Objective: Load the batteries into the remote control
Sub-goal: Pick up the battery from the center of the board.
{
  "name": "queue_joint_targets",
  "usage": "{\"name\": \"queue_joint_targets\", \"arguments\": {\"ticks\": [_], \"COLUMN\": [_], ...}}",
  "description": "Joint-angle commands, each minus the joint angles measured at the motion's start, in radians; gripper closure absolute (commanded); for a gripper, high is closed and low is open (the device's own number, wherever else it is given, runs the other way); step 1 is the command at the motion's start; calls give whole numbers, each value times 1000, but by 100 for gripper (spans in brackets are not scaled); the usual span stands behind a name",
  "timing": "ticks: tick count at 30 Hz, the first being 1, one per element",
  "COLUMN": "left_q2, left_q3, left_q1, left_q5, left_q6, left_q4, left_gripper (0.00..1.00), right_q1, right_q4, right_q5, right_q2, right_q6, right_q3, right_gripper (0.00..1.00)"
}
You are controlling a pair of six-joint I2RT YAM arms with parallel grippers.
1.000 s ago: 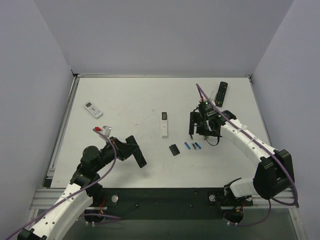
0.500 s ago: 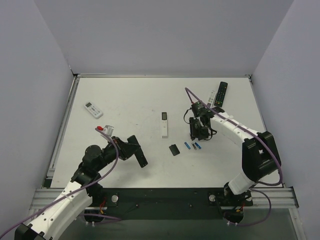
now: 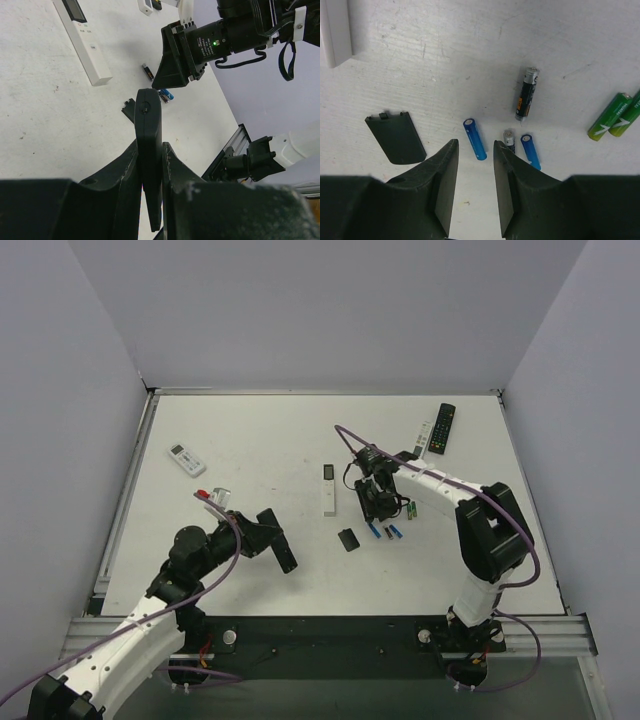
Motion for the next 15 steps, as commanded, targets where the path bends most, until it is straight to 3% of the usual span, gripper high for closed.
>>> {"name": "queue_joint_targets", "arguments": {"ticks": [1,15], "left_q2": [20,54], "left_q3": [62,89], "left_q1": [4,7], "left_q5": [-5,2], "left_q6": [-6,25], "left_q4": [80,67], "left_gripper": [100,100], "right_q1": [20,43], "right_q4": [-39,-42], "right_q5": [36,53], "right_q2": [39,124], "right_q6": [-41,-78], "right_q3": [53,75], "right_gripper": [70,80]}}
